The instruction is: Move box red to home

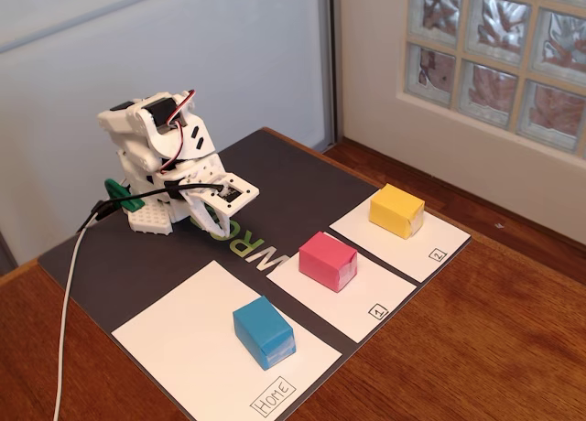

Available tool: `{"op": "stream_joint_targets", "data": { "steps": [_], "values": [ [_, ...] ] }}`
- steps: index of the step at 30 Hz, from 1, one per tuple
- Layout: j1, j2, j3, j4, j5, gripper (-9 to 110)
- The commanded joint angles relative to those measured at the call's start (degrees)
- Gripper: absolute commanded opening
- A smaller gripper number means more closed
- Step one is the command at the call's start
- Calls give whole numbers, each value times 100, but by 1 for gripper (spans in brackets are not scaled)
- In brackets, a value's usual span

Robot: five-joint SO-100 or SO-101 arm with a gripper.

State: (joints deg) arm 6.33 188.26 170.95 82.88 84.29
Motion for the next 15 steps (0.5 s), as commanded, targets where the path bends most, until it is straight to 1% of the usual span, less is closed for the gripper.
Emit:
{"op": "stream_joint_targets", "data": {
  "steps": [1, 2, 3, 7, 15],
  "values": [
    [0, 299, 316, 35, -44, 0],
    [0, 299, 316, 35, -44, 0],
    [-70, 308, 316, 70, 325, 0],
    [-457, 308, 316, 79, 272, 0],
    [-448, 308, 316, 79, 272, 0]
  ]
}}
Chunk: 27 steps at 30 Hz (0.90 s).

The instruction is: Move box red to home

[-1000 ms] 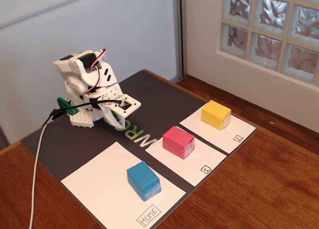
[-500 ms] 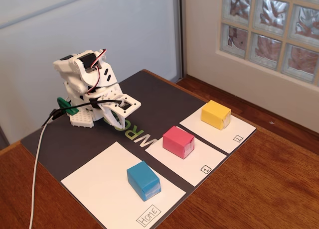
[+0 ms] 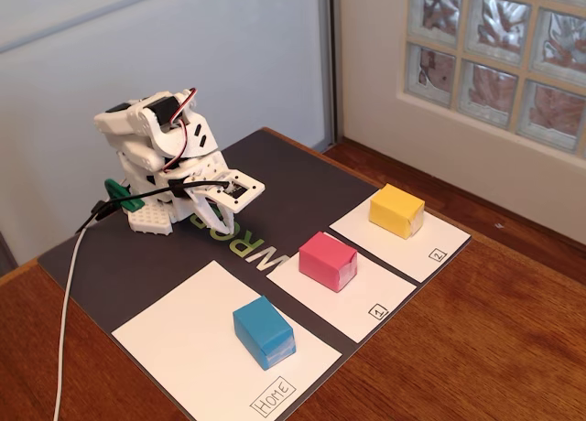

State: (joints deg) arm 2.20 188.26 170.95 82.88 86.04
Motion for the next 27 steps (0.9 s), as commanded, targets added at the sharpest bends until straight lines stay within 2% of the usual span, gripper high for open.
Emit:
{"op": "stream_joint_targets", "data": {
  "steps": [1, 7, 10, 17, 27],
  "values": [
    [0, 308, 316, 79, 97, 0],
    [255, 308, 237, 79, -176, 0],
    [70, 35, -378, -9, -334, 0],
    [-782, -2909, -3146, -229, -123, 0],
    [-1055, -6152, -6319, -299, 62, 0]
  ]
}}
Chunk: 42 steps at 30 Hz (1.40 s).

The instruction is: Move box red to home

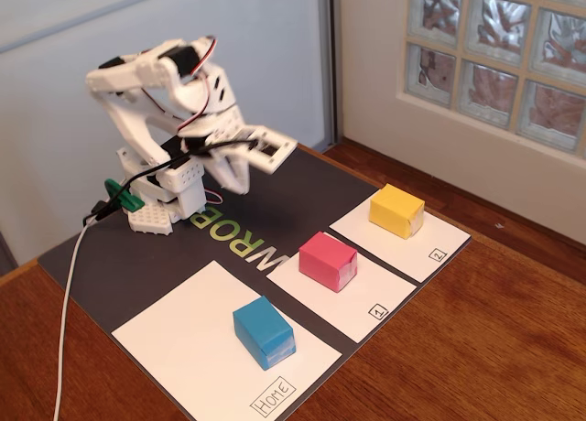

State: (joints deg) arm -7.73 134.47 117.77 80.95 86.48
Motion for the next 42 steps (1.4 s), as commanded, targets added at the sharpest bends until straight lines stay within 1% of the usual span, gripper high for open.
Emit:
{"op": "stream_joint_targets", "data": {
  "steps": [1, 6, 8, 11, 16, 20, 25, 31, 34, 38, 42],
  "values": [
    [-62, -1099, -1266, -149, 18, 0],
    [-88, -2479, -2479, -229, 79, -1],
    [-62, -2584, -2689, -185, 9, -1],
    [-79, -2584, -3129, 633, -18, -1],
    [-211, -2364, -3146, 659, -264, -1],
    [-290, -2268, -3120, 703, -70, -1],
    [-97, -2558, -3146, 694, 105, -1],
    [-114, -2733, -3155, 624, 149, -1],
    [-193, -2786, -3111, 519, 360, -1],
    [-290, -3023, -3111, 290, 905, 0],
    [-325, -3349, -3103, 53, 1160, 0]
  ]
}}
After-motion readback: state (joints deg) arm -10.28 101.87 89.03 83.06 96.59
